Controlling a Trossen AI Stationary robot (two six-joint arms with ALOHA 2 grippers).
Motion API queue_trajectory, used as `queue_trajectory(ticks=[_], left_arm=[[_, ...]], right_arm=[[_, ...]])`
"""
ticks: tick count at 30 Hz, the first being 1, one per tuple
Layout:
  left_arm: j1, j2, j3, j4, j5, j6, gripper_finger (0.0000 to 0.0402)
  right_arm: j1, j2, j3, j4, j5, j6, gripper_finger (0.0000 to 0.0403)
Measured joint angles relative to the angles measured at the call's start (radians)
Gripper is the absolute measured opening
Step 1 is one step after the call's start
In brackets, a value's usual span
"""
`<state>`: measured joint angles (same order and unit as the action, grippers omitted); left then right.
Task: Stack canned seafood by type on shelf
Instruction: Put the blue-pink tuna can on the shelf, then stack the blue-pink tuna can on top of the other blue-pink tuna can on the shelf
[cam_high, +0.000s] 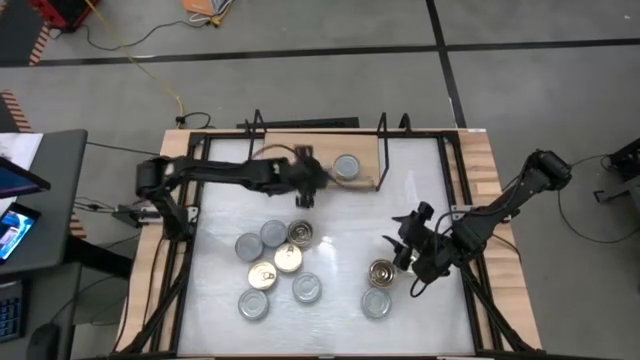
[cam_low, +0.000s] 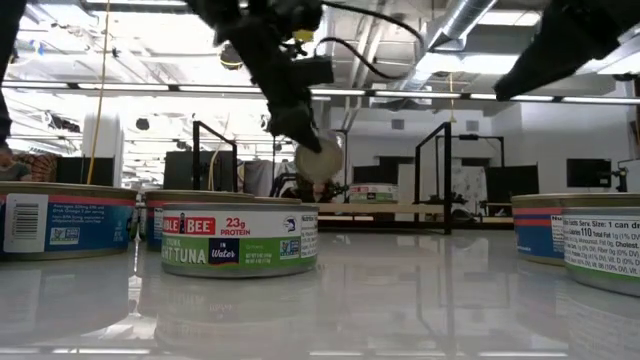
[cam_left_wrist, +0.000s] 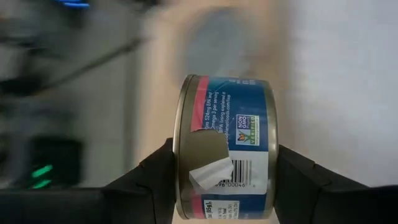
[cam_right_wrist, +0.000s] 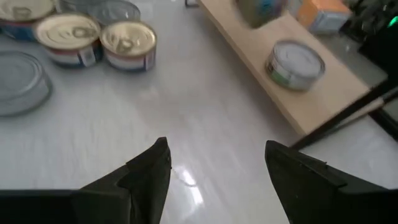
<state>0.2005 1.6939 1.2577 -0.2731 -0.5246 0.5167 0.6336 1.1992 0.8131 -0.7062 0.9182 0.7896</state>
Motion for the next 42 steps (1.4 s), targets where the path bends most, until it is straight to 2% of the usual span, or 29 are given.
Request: queue_trajectory(ticks=[4, 9, 17, 27, 33, 36, 40, 42], left_arm=[[0.075, -0.033, -0.135, 0.205, -0.116, 0.043, 0.0198], [0.126, 0.01, -0.18, 0.271, -0.161, 0.055, 0.0207], [0.098, 0.076, -0.181, 0.251, -0.308, 0.108, 0.0211], [0.021, 0.029, -0.18, 0.232, -0.321, 0.076, 0.0294], [-0.035, -0.017, -0.18, 0.081, -0.335, -0.01, 0.0319], [-0.099, -0.067, -0.18, -0.023, -0.266, -0.124, 0.032], [-0.191, -0.131, -0.18, -0.109, -0.036, -0.278, 0.0319], [-0.233, -0.156, -0.18, -0.114, 0.026, -0.335, 0.0317]], right_arm=[[0.0, 0.0, 0.0, 0.072, 0.005, -0.07, 0.0286], [-0.004, 0.0, 0.0, 0.094, 0.006, -0.116, 0.0286], [-0.044, 0.0, 0.0, 0.097, 0.008, -0.163, 0.0286], [-0.058, 0.0, 0.0, 0.09, 0.004, -0.17, 0.0286], [-0.056, 0.0, 0.0, 0.091, 0.0, -0.162, 0.0286], [-0.056, 0.0, 0.0, 0.091, -0.002, -0.158, 0.0286], [-0.057, 0.0, 0.0, 0.088, -0.03, -0.143, 0.0286], [-0.065, 0.0, -0.006, 0.093, -0.082, -0.143, 0.0286]])
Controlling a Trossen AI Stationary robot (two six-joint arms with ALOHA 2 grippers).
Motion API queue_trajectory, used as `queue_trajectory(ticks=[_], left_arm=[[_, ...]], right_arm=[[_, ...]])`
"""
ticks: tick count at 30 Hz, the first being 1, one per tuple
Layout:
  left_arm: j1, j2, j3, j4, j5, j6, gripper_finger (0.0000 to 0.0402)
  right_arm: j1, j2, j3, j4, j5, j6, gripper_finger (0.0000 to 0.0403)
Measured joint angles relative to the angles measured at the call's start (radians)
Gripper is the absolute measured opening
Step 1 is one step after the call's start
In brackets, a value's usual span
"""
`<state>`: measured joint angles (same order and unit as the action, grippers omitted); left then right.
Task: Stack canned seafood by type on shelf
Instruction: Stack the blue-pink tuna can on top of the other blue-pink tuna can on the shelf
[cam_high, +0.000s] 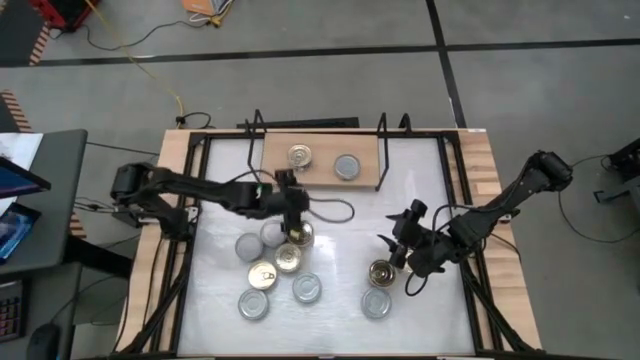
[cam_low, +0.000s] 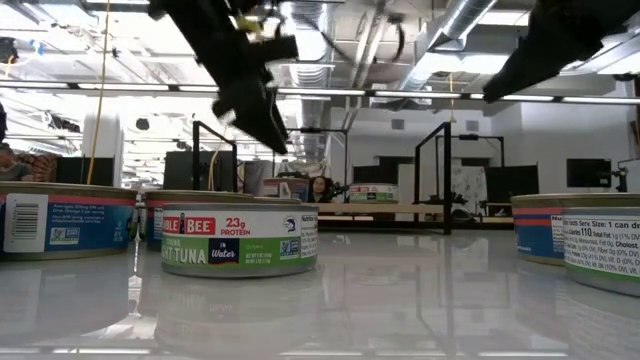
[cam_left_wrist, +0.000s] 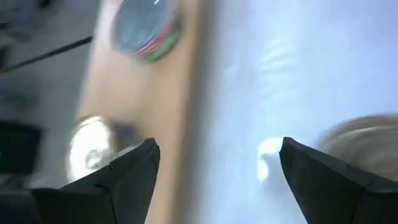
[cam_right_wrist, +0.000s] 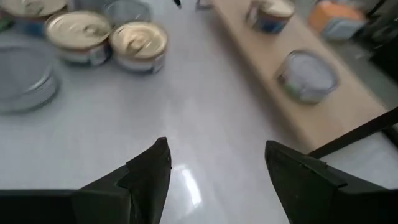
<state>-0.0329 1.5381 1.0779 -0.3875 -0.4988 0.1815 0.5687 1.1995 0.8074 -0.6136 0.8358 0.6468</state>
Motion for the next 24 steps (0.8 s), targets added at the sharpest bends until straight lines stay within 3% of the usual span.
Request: queue_trajectory(ticks=[3, 8, 13, 15, 19, 24], left_arm=[[-0.059, -0.03, 0.0, 0.004, 0.024, -0.053, 0.0317], [-0.138, -0.03, 0.0, 0.099, 0.18, -0.084, 0.0316], [-0.201, 0.043, -0.004, 0.253, 0.217, -0.036, 0.0316], [-0.226, 0.073, -0.04, 0.391, 0.243, -0.002, 0.0316], [-0.268, 0.138, -0.175, 0.771, 0.323, 0.017, 0.0315], [-0.281, 0.129, -0.31, 1.012, 0.263, 0.001, 0.0315]], right_arm=[[-0.032, 0.0, -0.052, 0.069, -0.097, -0.004, 0.0286], [-0.121, 0.0, -0.141, 0.235, -0.413, -0.058, 0.0285], [-0.16, 0.0, -0.142, 0.246, -0.59, -0.068, 0.0285], [-0.169, 0.0, -0.142, 0.249, -0.662, -0.068, 0.0284], [-0.179, 0.0, -0.142, 0.25, -0.713, -0.043, 0.0268], [-0.179, 0.0, -0.142, 0.24, -0.738, 0.005, 0.0219]])
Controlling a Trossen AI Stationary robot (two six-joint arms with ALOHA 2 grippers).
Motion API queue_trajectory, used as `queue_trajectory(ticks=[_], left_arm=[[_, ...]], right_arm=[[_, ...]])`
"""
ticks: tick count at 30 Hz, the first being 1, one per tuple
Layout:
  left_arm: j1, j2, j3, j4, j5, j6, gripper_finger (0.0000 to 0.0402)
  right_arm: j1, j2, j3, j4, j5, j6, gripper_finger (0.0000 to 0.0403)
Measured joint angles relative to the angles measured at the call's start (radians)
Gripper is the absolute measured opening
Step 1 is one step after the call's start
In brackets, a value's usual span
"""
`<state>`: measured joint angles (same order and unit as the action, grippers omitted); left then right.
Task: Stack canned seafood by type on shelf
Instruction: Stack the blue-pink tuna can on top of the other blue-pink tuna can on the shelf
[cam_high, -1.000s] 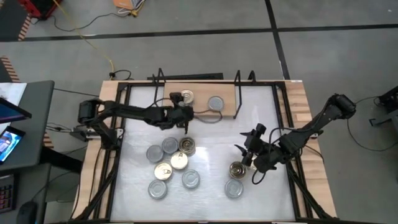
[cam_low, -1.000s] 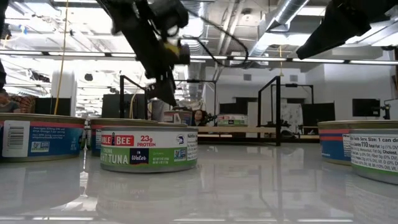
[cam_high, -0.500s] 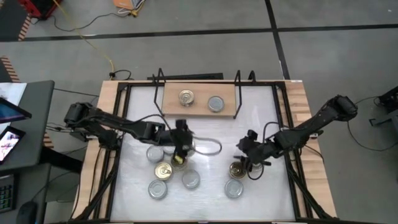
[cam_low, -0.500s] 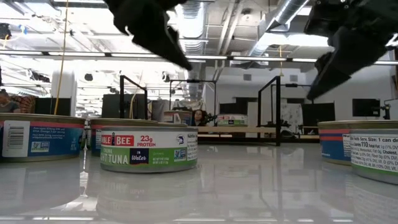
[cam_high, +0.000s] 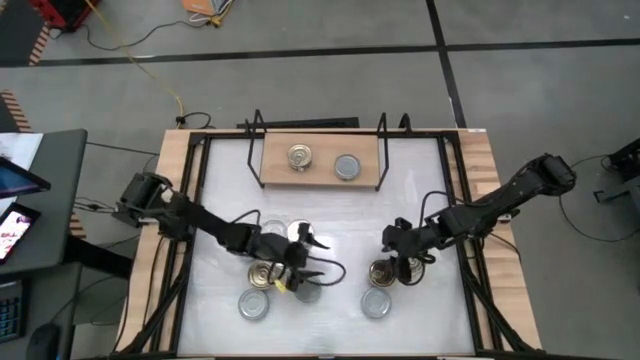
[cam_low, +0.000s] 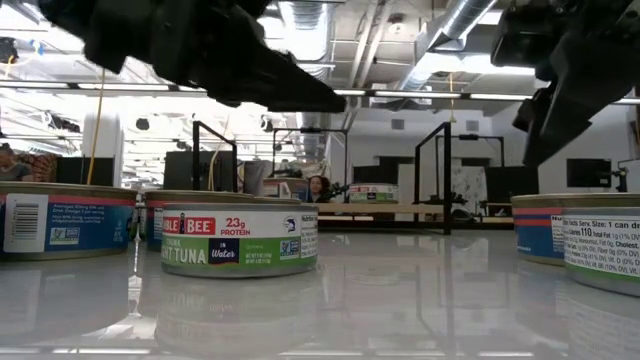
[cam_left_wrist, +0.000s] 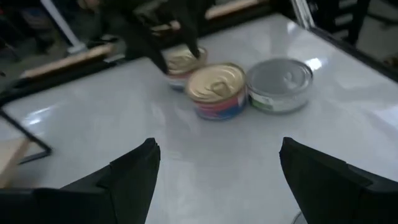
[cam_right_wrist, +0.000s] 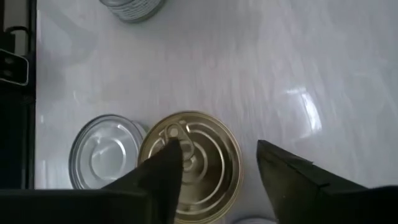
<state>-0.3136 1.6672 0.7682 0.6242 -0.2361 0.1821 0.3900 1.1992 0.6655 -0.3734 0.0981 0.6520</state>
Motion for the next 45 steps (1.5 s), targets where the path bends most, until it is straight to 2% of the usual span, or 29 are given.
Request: queue_trajectory(ticks=[8, 14, 20, 24, 27, 34, 37, 45], left_arm=[[-0.013, -0.175, -0.237, 0.225, -0.014, -0.023, 0.0315], [-0.013, -0.298, -0.348, 0.276, -0.098, -0.03, 0.0315], [-0.013, -0.38, -0.392, 0.274, -0.111, -0.031, 0.0315], [-0.013, -0.414, -0.402, 0.244, -0.117, -0.033, 0.0315], [-0.013, -0.421, -0.401, 0.223, -0.117, -0.044, 0.0315], [-0.013, -0.42, -0.401, 0.208, -0.105, -0.053, 0.0315], [-0.013, -0.42, -0.401, 0.201, -0.105, -0.056, 0.0315], [-0.013, -0.42, -0.401, 0.196, -0.105, -0.059, 0.0315]], right_arm=[[0.025, 0.032, 0.0, -0.015, -0.005, 0.064, 0.0141], [-0.01, 0.155, 0.066, -0.093, -0.029, 0.052, 0.0133], [-0.027, 0.262, 0.209, -0.298, -0.04, -0.026, 0.0144], [-0.036, 0.324, 0.236, -0.325, -0.097, -0.069, 0.013], [-0.059, 0.358, 0.241, -0.337, -0.151, -0.074, 0.0108], [-0.135, 0.346, 0.238, -0.358, -0.168, -0.077, 0.0026], [-0.174, 0.325, 0.234, -0.386, -0.137, -0.074, 0.0011], [-0.273, 0.335, 0.232, -0.501, -0.018, -0.057, 0.0023]])
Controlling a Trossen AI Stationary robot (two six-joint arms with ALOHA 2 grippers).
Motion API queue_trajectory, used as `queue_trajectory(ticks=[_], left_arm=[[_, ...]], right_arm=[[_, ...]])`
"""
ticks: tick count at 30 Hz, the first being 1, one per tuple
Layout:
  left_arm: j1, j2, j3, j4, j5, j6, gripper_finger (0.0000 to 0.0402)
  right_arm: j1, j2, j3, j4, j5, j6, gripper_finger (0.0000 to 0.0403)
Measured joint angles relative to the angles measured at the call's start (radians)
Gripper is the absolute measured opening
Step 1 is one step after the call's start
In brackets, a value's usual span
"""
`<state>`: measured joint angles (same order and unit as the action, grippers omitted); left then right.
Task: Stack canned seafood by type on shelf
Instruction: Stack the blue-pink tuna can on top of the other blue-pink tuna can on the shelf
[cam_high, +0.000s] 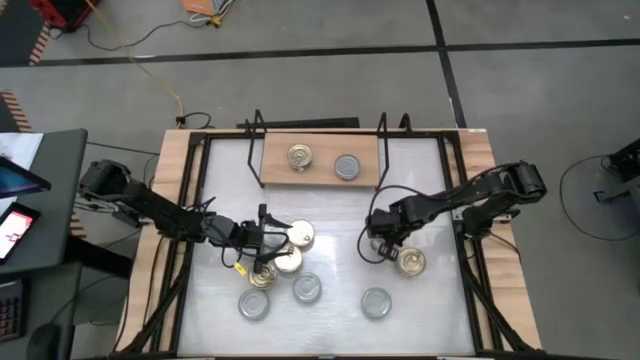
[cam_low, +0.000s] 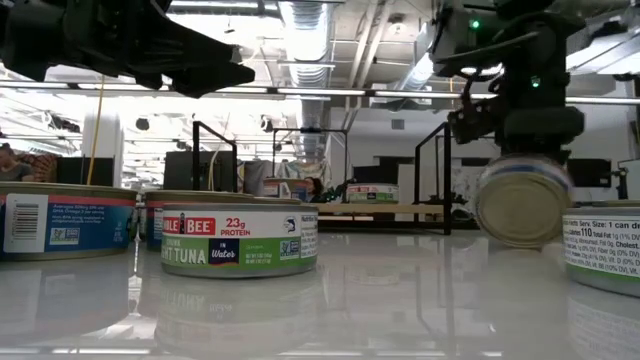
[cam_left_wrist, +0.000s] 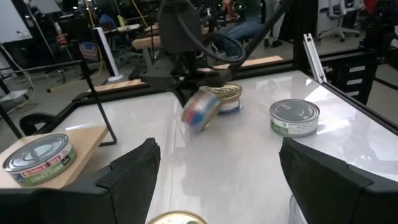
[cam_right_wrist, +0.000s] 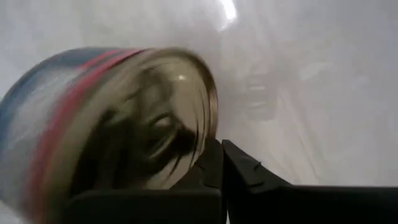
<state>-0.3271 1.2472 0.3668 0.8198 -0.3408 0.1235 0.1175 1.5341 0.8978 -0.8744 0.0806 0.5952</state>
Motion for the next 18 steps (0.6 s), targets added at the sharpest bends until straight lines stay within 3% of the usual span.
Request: queue_trajectory(ticks=[12, 18], left_arm=[[0.0, 0.0, 0.0, -0.002, 0.0, -0.007, 0.0315], [0.0, 0.0, 0.0, -0.012, 0.001, -0.03, 0.0315]], right_arm=[[-0.07, -0.23, 0.0, -0.056, 0.066, -0.038, 0.0027], [0.006, -0.326, 0.002, 0.062, 0.128, -0.108, 0.0077]])
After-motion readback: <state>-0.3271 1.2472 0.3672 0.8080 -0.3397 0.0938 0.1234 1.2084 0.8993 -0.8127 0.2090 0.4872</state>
